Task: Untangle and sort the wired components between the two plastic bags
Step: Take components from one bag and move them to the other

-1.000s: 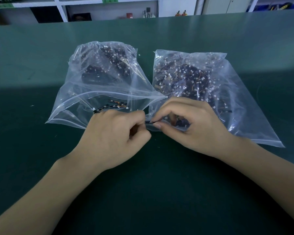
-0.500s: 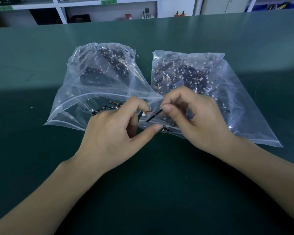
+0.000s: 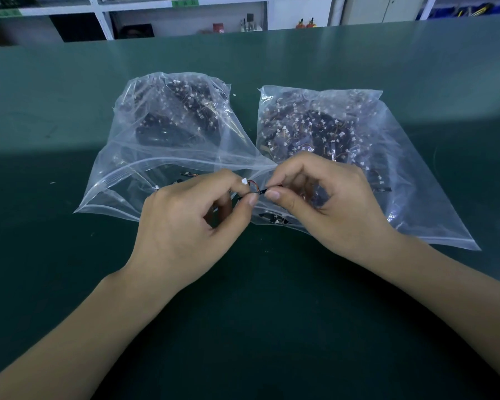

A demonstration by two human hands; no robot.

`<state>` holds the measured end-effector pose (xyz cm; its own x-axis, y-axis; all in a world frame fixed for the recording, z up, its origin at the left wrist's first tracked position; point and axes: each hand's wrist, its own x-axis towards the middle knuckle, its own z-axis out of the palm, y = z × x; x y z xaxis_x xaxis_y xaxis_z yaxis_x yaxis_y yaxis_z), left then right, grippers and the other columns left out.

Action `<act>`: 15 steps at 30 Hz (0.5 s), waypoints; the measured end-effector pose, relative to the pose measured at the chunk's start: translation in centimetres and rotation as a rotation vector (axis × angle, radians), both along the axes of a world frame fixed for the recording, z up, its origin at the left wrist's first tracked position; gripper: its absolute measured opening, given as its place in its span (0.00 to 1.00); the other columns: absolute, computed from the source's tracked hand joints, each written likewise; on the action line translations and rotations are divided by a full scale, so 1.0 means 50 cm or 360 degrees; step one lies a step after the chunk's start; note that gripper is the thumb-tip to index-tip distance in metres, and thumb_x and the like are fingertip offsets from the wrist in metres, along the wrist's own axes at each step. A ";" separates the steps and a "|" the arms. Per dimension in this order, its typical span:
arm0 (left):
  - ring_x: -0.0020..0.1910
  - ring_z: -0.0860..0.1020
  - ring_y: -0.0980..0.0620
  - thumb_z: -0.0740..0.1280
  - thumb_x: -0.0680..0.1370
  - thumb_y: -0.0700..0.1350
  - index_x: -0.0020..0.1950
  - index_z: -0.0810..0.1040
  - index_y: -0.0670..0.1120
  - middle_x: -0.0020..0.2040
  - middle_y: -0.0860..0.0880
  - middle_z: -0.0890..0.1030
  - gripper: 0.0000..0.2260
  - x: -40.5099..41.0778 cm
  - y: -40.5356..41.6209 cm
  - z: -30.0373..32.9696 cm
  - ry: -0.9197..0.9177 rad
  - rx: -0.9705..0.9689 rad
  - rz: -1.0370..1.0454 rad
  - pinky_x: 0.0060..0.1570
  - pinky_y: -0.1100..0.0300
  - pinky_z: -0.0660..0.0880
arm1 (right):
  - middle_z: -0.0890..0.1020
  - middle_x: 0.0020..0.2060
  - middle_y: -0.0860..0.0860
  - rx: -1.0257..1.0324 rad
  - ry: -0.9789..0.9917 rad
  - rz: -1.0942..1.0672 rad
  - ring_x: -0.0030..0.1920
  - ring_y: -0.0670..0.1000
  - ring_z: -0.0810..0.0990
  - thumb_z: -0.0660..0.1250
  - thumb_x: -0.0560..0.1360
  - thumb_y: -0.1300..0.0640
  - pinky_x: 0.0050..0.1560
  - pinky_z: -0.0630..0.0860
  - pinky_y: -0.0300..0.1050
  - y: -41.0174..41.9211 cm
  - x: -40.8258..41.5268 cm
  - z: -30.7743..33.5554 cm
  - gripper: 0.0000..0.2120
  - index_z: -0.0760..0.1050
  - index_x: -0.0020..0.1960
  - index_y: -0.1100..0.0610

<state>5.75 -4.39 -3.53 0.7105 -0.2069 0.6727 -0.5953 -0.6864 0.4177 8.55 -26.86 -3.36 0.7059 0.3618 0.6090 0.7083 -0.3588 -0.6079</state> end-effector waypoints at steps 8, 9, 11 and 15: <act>0.31 0.74 0.55 0.74 0.81 0.48 0.51 0.83 0.51 0.34 0.57 0.75 0.02 0.003 0.001 -0.004 -0.0029 -0.0023 -0.0033 0.31 0.55 0.73 | 0.81 0.39 0.39 -0.0005 0.0110 0.0000 0.36 0.52 0.80 0.73 0.81 0.57 0.38 0.77 0.51 0.001 0.000 0.000 0.03 0.82 0.51 0.57; 0.31 0.74 0.55 0.74 0.81 0.48 0.51 0.83 0.51 0.34 0.57 0.75 0.03 0.002 0.000 -0.005 -0.0034 -0.0024 -0.0046 0.31 0.55 0.73 | 0.81 0.39 0.39 -0.0013 0.0110 0.0000 0.36 0.52 0.80 0.73 0.81 0.58 0.38 0.77 0.51 -0.001 0.000 0.001 0.03 0.82 0.51 0.57; 0.31 0.74 0.55 0.74 0.81 0.49 0.51 0.82 0.53 0.35 0.57 0.76 0.02 0.002 -0.001 -0.006 -0.0032 -0.0037 -0.0054 0.32 0.55 0.73 | 0.82 0.39 0.40 -0.0012 0.0117 -0.0002 0.36 0.52 0.80 0.73 0.81 0.58 0.38 0.77 0.51 -0.002 0.001 0.001 0.03 0.82 0.51 0.56; 0.32 0.75 0.53 0.73 0.81 0.50 0.51 0.81 0.55 0.35 0.57 0.77 0.03 0.006 0.003 -0.008 -0.0010 -0.0024 -0.0037 0.31 0.54 0.74 | 0.82 0.39 0.41 -0.0003 0.0135 0.0000 0.36 0.52 0.80 0.73 0.81 0.58 0.39 0.77 0.52 0.000 -0.001 -0.001 0.03 0.81 0.51 0.57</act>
<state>6.04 -4.25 -3.91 0.7015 -0.2133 0.6800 -0.6137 -0.6659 0.4242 8.51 -26.85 -3.41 0.7552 0.3627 0.5460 0.6540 -0.3603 -0.6652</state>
